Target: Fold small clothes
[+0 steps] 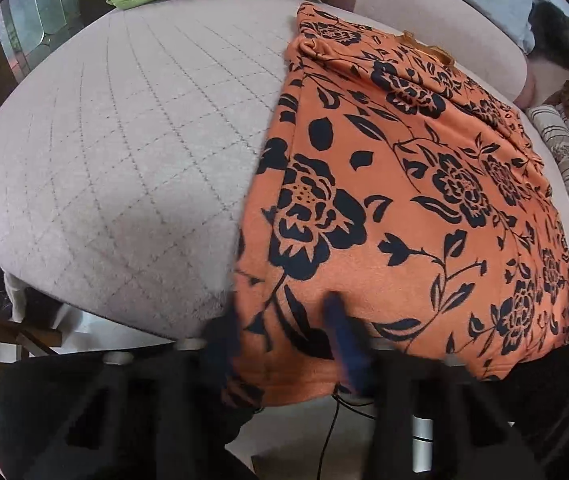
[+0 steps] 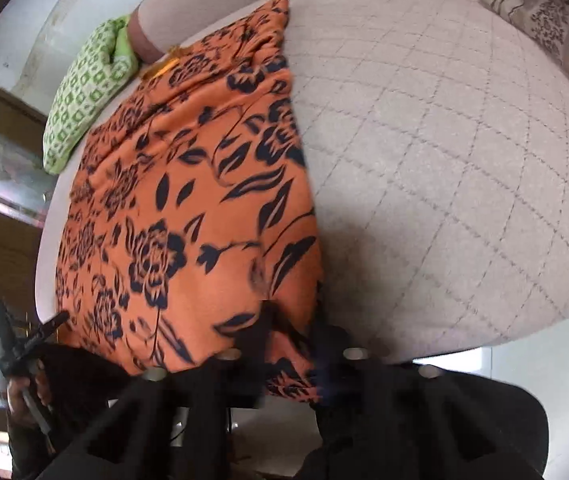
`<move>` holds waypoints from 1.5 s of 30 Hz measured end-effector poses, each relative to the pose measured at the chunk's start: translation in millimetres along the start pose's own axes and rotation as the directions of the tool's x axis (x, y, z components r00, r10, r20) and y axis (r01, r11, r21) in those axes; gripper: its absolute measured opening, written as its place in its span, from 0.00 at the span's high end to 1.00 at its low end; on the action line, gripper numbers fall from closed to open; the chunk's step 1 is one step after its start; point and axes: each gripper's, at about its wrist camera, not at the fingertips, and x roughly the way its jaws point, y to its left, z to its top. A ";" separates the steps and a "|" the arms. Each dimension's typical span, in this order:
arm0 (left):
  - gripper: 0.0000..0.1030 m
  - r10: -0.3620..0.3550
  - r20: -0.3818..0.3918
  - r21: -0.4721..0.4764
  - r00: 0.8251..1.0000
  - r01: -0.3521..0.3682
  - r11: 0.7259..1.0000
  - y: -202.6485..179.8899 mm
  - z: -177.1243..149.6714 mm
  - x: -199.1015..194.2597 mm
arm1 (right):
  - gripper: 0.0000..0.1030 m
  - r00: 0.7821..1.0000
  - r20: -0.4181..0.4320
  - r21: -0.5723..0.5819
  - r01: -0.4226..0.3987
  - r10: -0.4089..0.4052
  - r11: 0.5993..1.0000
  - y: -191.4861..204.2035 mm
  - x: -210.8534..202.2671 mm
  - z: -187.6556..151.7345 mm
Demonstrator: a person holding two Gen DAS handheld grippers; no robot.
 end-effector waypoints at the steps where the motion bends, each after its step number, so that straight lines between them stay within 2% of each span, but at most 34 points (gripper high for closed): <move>1: 0.92 0.000 -0.002 0.010 1.000 0.000 1.000 -1.0 -0.8 -1.0 | 0.87 1.000 0.004 -0.007 -0.001 0.001 1.000 2.4 -0.4 -2.2; 4: 0.92 -0.006 -0.007 -0.013 1.000 0.006 1.000 4.5 -4.5 -1.0 | 0.86 1.000 0.004 0.018 0.000 0.000 1.000 0.2 3.0 -5.9; 6: 0.87 -0.027 -0.015 -0.026 1.000 0.027 0.999 11.4 -7.9 -3.6 | 0.78 1.000 -0.001 0.036 0.013 -0.013 0.999 -0.2 6.0 -6.5; 7: 0.72 -0.035 -0.021 -0.031 0.999 0.034 0.999 13.2 -7.7 -2.7 | 0.72 1.000 0.005 0.025 0.008 -0.009 1.000 2.6 5.8 -7.0; 8: 0.45 -0.065 -0.031 -0.034 0.997 0.064 0.997 16.8 -11.4 -4.6 | 0.53 1.000 0.007 0.015 -0.002 0.002 1.000 3.3 5.2 -7.7; 9: 0.34 -0.088 -0.038 -0.034 0.995 0.086 0.996 16.7 -12.5 -3.5 | 0.35 0.999 0.003 0.005 -0.033 0.033 0.999 5.8 7.2 -8.1; 10: 0.31 -0.087 -0.044 -0.027 0.995 0.086 0.996 15.7 -13.8 -2.6 | 0.33 0.998 0.004 0.006 -0.057 0.057 0.998 8.2 8.9 -7.8; 11: 0.53 -0.056 -0.042 -0.004 0.998 0.056 0.998 12.3 -15.7 -2.0 | 0.33 0.998 0.007 0.014 -0.058 0.058 0.998 9.7 10.4 -7.9; 12: 0.70 -0.010 -0.030 0.019 1.000 0.011 1.000 9.8 -16.5 -3.4 | 0.39 0.999 0.006 0.022 -0.048 0.048 0.999 11.1 12.1 -7.4; 13: 0.95 -0.024 -0.024 0.021 0.999 0.025 0.999 10.1 -16.5 -6.3 | 0.56 0.999 0.011 0.024 -0.047 0.046 0.999 12.4 11.7 -7.2; 14: 0.94 -0.073 -0.018 -0.002 0.997 0.073 0.997 13.8 -16.2 -11.3 | 0.93 0.998 0.012 0.028 -0.061 0.060 0.998 11.1 10.2 -6.8; 16: 0.95 -0.085 0.015 -0.022 0.996 0.085 0.996 20.1 -18.9 -21.3 | 0.94 0.992 0.014 0.065 -0.123 0.122 0.990 5.0 7.5 -10.6; 17: 0.95 -0.119 0.038 -0.057 0.992 0.121 0.991 28.0 -23.2 -31.3 | 0.94 0.991 0.026 0.063 -0.133 0.132 0.989 4.6 2.8 -14.8; 20: 0.94 -0.127 0.070 -0.081 0.989 0.133 0.988 38.5 -35.1 -49.9 | 0.94 0.975 0.112 0.098 -0.204 0.192 0.974 2.2 -28.8 -30.8; 22: 0.94 -0.111 0.042 -0.084 0.993 0.114 0.990 39.7 -35.4 -42.5 | 0.94 0.972 0.127 0.103 -0.212 0.199 0.972 2.7 -34.9 -36.8; 24: 0.94 -0.103 -0.004 -0.100 0.995 0.102 0.990 37.4 -26.4 -28.8 | 0.93 0.980 0.095 0.136 -0.185 0.173 0.973 -3.3 -17.7 -33.9; 26: 0.94 -0.095 0.018 -0.087 0.995 0.096 0.992 33.3 -21.4 -34.0 | 0.93 0.978 0.088 0.164 -0.202 0.189 0.966 -4.4 -7.1 -29.5; 29: 0.93 -0.075 -0.003 -0.074 0.997 0.074 0.994 36.9 -17.0 -28.9 | 0.90 0.980 0.086 0.146 -0.191 0.180 0.971 2.3 -4.2 -23.8; 31: 0.92 -0.064 -0.029 -0.070 0.998 0.062 0.996 37.4 -16.4 -20.0 | 0.89 0.988 0.038 0.169 -0.155 0.150 0.973 -2.5 4.0 -22.6; 32: 0.87 -0.074 -0.033 -0.070 0.997 0.072 0.995 39.5 -18.3 -20.2 | 0.87 0.989 0.033 0.185 -0.148 0.145 0.971 -5.0 6.8 -23.3; 33: 0.82 -0.072 -0.027 -0.075 0.997 0.069 0.995 40.7 -20.1 -21.1 | 0.80 0.990 0.031 0.189 -0.139 0.136 0.972 -8.7 3.7 -23.5; 34: 0.64 -0.066 -0.029 -0.081 0.997 0.064 0.995 42.1 -20.6 -20.1 | 0.76 0.991 0.032 0.185 -0.133 0.129 0.974 -10.5 1.8 -23.9; 37: 0.55 -0.047 -0.050 -0.065 0.998 0.044 0.997 40.6 -21.4 -14.9 | 0.50 0.994 0.008 0.155 -0.113 0.113 0.981 -7.6 7.0 -21.7; 38: 0.55 -0.043 -0.059 -0.057 0.997 0.039 0.998 35.6 -20.2 -13.1 | 0.45 0.995 -0.010 0.133 -0.099 0.102 0.986 -2.0 11.9 -20.0; 39: 0.60 -0.042 -0.055 -0.048 0.998 0.039 0.998 34.2 -20.3 -13.8 | 0.44 0.997 -0.025 0.124 -0.075 0.079 0.989 0.2 13.5 -19.4; 40: 0.92 -0.045 -0.051 -0.035 0.998 0.043 0.998 31.6 -20.0 -14.6 | 0.47 0.997 -0.024 0.124 -0.070 0.073 0.990 1.8 15.3 -18.1; 41: 0.95 -0.045 -0.057 -0.020 0.997 0.044 0.999 26.9 -18.3 -13.8 | 0.79 0.995 -0.019 0.125 -0.092 0.095 0.988 2.9 15.8 -17.4; 42: 0.95 -0.067 -0.051 -0.024 0.996 0.066 0.998 25.2 -16.6 -15.2 | 0.92 0.991 -0.029 0.142 -0.128 0.133 0.982 1.3 16.5 -17.1; 45: 0.95 -0.089 -0.057 -0.015 0.994 0.088 0.996 23.9 -11.7 -17.1 | 0.93 0.979 -0.015 0.177 -0.197 0.202 0.964 -5.2 9.8 -17.0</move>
